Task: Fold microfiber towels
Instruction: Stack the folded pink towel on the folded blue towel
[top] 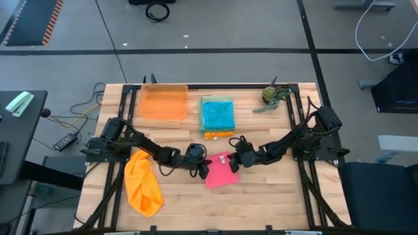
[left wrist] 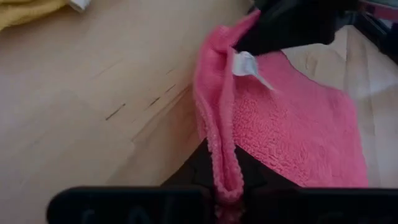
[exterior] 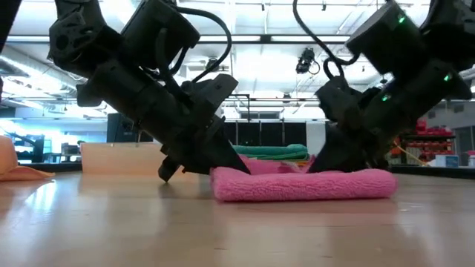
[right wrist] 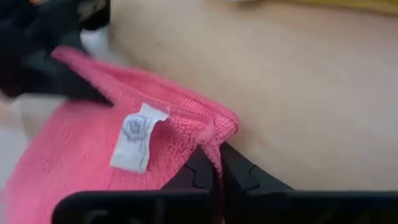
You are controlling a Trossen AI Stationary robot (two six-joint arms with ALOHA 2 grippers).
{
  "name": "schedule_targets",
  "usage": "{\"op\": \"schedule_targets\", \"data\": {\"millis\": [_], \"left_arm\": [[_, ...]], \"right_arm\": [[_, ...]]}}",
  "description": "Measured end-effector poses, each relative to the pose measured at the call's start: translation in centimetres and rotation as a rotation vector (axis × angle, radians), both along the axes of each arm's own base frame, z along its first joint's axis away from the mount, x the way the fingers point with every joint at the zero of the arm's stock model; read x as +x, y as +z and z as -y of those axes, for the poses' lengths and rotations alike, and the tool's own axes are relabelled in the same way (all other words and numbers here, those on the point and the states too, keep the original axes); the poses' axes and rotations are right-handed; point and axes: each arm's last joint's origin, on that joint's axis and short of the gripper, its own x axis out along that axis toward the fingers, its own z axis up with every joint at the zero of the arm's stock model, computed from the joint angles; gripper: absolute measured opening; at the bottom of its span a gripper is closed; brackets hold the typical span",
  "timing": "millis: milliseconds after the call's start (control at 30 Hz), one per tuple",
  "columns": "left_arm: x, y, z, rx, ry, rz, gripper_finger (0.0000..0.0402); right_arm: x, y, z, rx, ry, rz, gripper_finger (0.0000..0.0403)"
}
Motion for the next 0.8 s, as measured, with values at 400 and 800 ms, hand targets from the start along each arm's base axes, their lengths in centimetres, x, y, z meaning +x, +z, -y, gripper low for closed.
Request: {"op": "schedule_targets", "data": {"millis": [400, 800], "left_arm": [[0.2, 6.1, -1.7, 0.127, -0.050, 0.146, 0.0011], [-0.1, 10.7, -8.9, 0.186, 0.035, 0.239, 0.0011]], "right_arm": [[-0.6, 5.5, 0.4, -0.109, 0.032, 0.142, 0.0005], [-1.6, 10.7, 6.4, -0.197, -0.141, 0.267, 0.0003]]}}
